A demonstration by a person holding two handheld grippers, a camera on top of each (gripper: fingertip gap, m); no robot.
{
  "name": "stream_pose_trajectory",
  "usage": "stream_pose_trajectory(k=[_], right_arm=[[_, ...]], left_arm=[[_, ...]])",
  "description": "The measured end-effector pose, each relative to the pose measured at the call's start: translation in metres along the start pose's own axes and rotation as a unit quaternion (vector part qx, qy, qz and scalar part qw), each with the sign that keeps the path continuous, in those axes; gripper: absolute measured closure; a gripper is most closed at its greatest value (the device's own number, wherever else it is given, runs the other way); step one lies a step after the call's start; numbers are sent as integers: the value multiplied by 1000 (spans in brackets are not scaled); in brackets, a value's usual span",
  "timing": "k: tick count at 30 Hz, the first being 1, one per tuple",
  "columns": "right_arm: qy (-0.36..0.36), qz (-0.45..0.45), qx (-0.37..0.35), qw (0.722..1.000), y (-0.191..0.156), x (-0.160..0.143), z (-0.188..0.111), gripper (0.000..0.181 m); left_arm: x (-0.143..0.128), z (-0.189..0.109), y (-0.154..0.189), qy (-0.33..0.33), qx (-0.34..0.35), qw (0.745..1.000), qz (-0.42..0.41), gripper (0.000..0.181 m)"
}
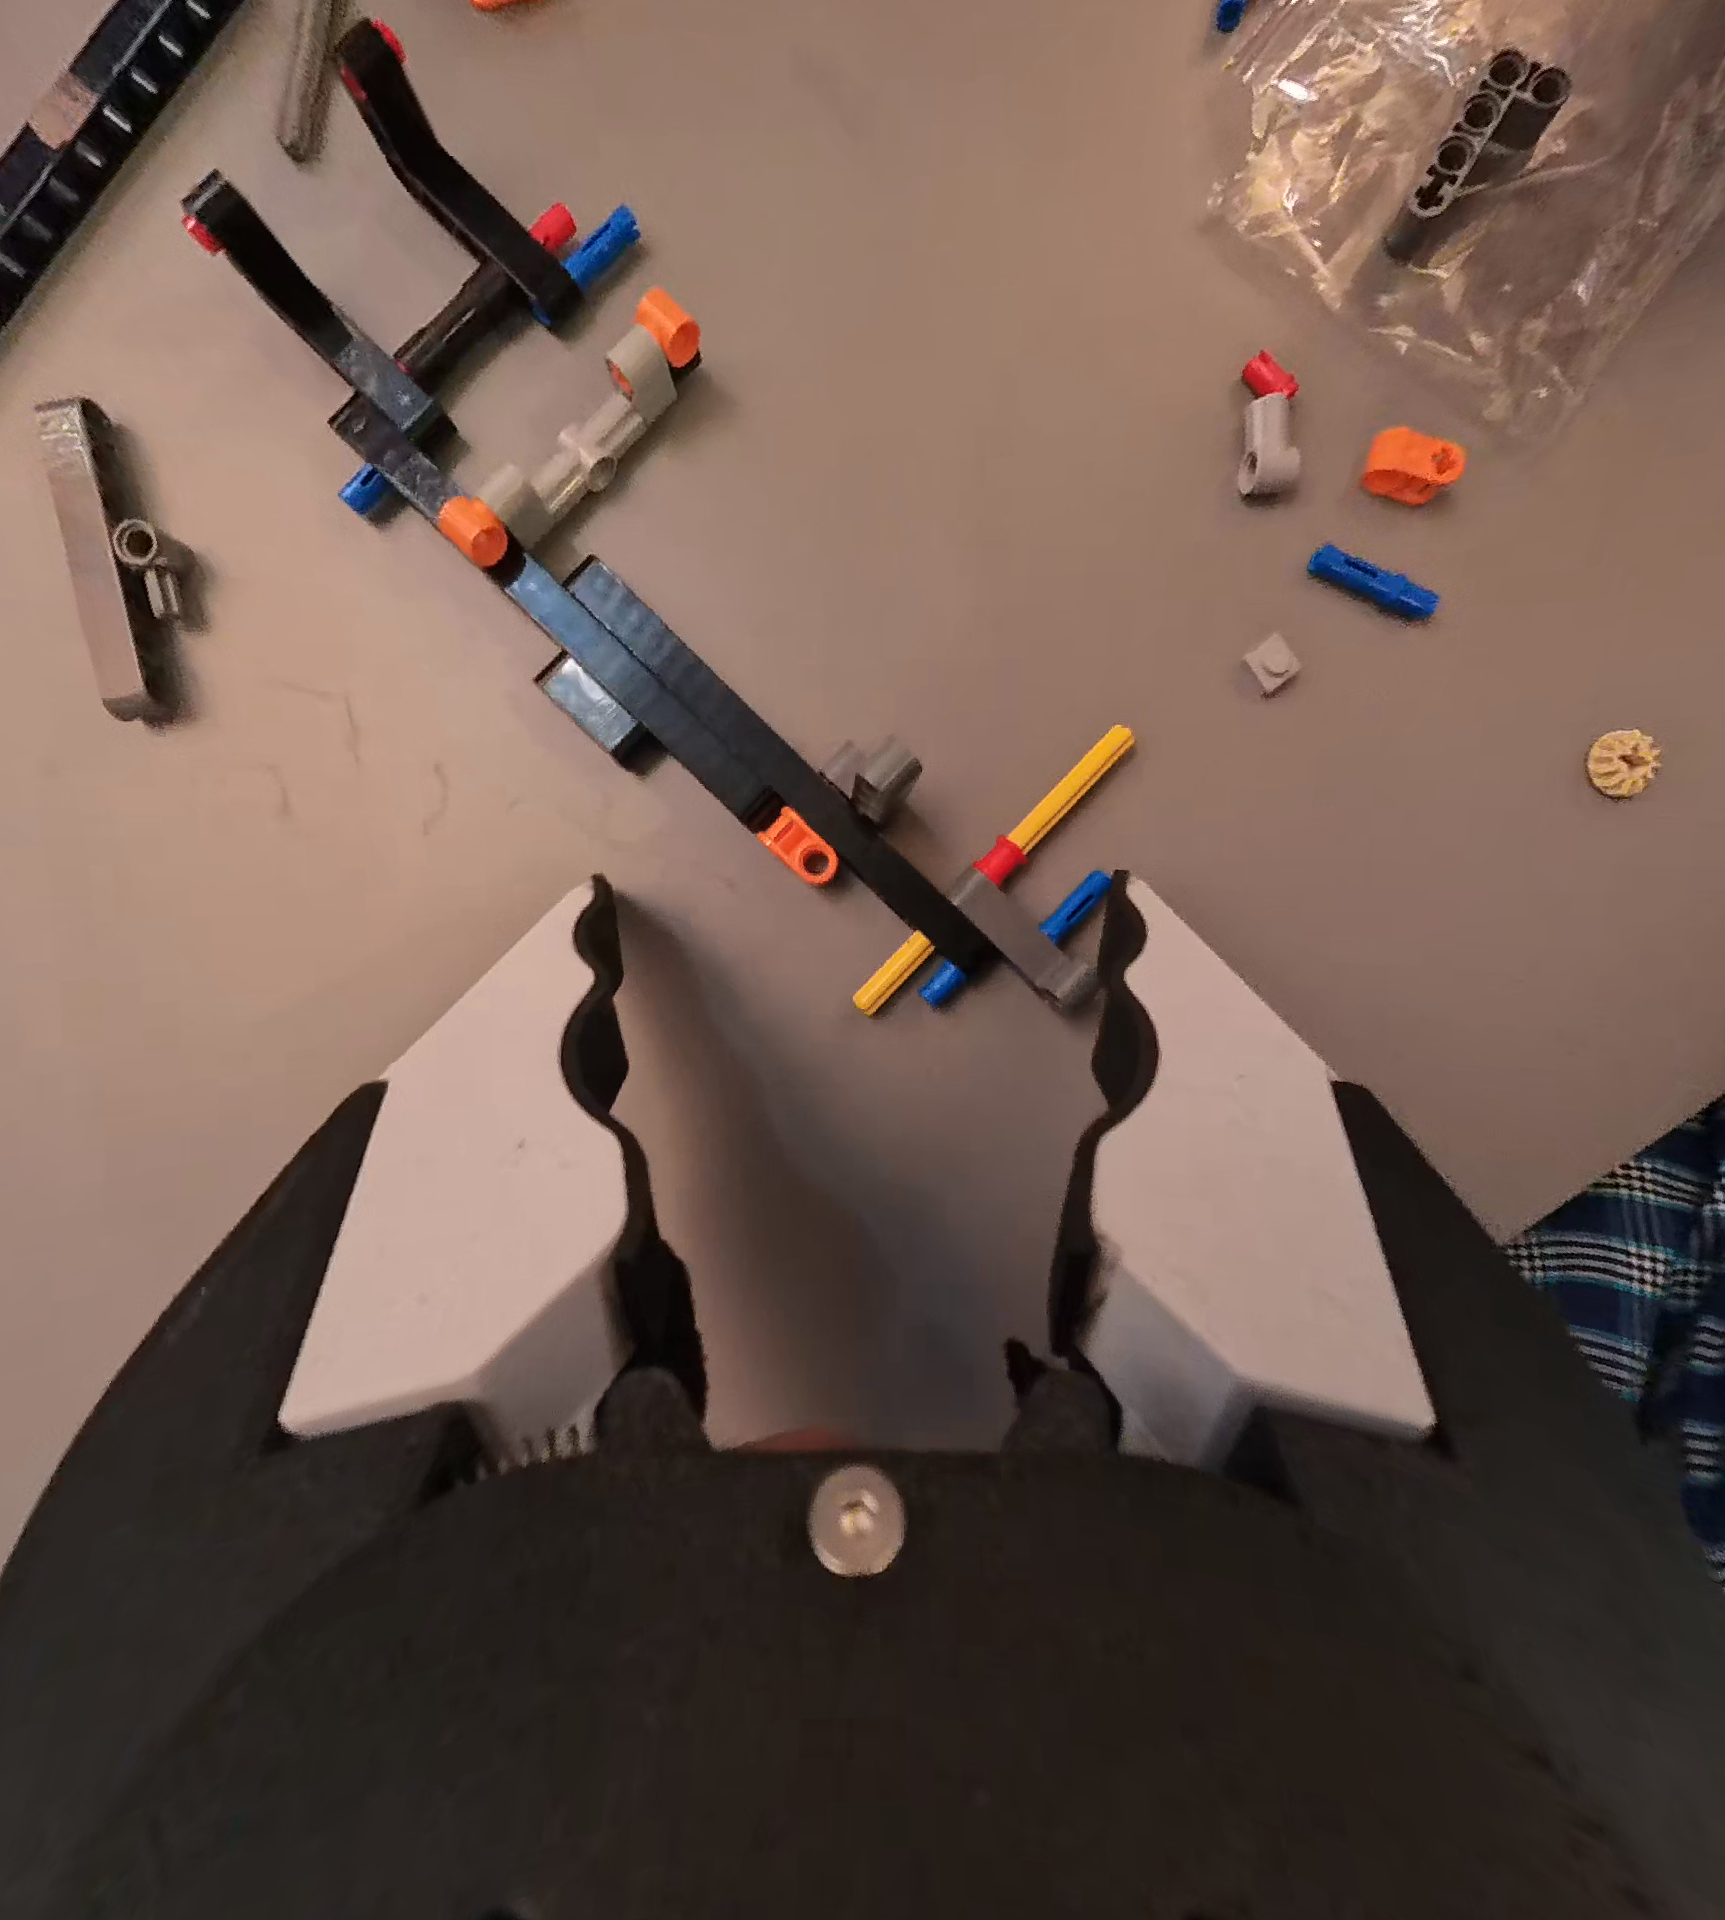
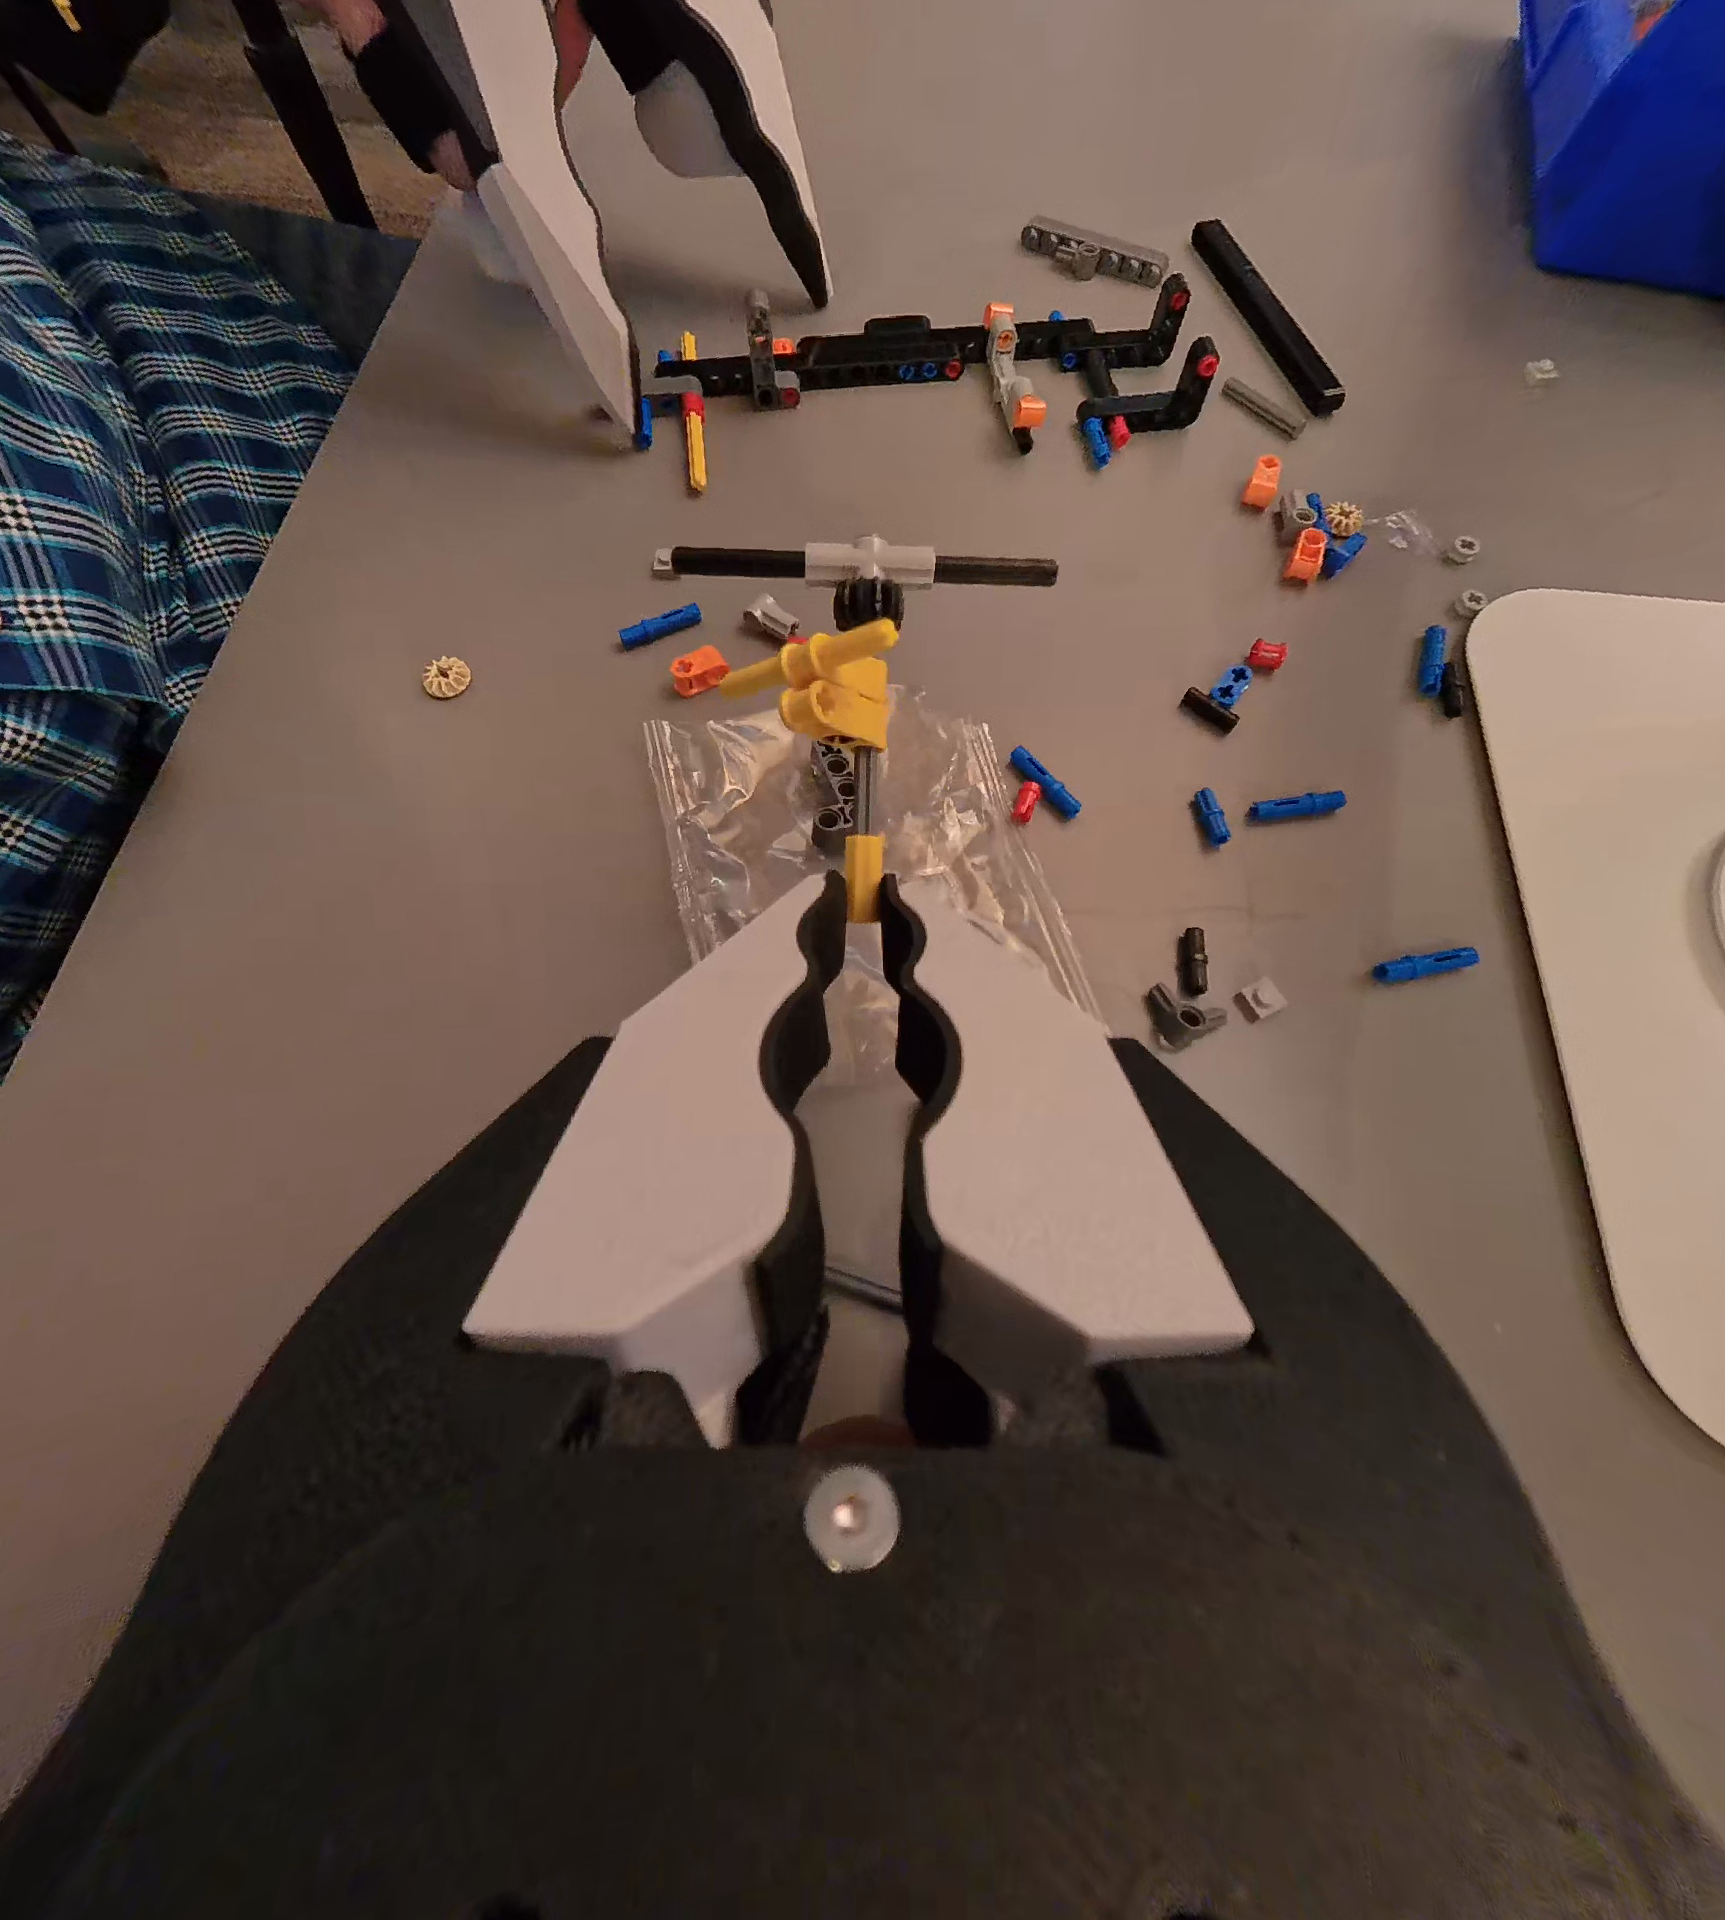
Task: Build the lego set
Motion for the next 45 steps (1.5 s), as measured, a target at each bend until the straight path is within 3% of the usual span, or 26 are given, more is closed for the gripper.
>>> stream_pose_trajectory(k=[24,45], right_arm=[[0,-1,0,1000,0,-2,-2,177],[0,0,-2,1000,1,-2,-2,177]], left_arm=[[6,4,0,-13,-14,996,81,106],[2,-8,-21,-14,0,997,72,101]])
Point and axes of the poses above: each gripper's, where its closed fingertips meet, z out along the fingers, x out of its top, y = z × x across the jaws, the point moved 1 cm from there along -z, back along the fingers, and after that the axes turned 13 degrees about -z, right-handed, at the moved point
